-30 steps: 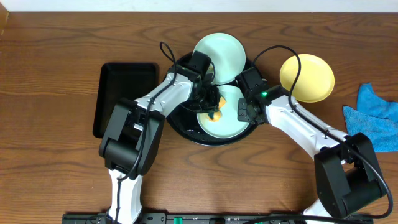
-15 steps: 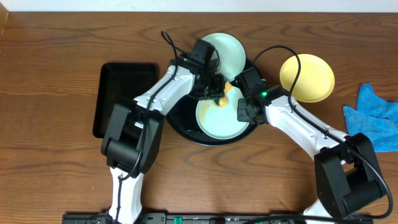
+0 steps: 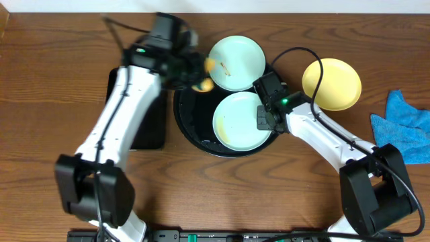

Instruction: Clean dirty plates on tray and stack at the side

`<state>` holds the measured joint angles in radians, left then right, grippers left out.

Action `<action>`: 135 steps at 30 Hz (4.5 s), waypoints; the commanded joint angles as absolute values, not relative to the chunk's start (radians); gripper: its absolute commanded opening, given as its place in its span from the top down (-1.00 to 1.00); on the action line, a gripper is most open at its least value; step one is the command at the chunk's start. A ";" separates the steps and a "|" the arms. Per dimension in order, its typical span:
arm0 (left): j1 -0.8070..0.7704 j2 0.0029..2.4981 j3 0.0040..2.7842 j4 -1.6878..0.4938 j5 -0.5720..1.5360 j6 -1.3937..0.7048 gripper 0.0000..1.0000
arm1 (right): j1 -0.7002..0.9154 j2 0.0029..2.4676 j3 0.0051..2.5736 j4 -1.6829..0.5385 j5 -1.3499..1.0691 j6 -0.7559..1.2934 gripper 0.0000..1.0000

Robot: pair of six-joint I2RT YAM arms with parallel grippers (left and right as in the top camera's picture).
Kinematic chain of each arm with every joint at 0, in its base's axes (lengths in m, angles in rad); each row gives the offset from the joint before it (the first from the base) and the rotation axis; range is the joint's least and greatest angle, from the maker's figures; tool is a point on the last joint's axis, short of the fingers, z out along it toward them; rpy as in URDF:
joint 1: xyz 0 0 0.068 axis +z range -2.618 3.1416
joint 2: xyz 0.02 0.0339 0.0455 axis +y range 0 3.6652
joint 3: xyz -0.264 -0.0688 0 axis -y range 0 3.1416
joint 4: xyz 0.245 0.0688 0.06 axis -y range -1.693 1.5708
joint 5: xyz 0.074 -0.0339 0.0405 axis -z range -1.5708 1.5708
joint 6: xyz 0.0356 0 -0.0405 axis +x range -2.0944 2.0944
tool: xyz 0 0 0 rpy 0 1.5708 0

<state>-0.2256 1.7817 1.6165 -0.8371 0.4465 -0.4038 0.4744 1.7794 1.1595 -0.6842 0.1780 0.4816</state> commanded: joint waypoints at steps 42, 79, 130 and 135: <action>0.114 1.794 1.408 -0.912 0.208 -0.163 0.85 | 0.776 1.646 1.383 -0.546 0.599 0.130 0.98; 0.114 1.947 1.182 -0.554 0.021 -0.128 -0.26 | 0.588 1.646 1.380 -0.666 0.279 0.240 0.98; 0.100 1.923 1.190 -0.467 0.078 -0.142 0.10 | 0.588 1.646 1.380 -0.677 0.280 0.240 0.98; 0.100 1.888 1.190 -0.524 0.077 -0.143 -0.47 | 0.588 1.646 1.380 -0.678 0.280 0.239 0.98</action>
<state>0.0971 1.9057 1.1954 -0.5049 0.0933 -0.1490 0.5968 1.6550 1.3674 -0.6777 0.2798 0.2207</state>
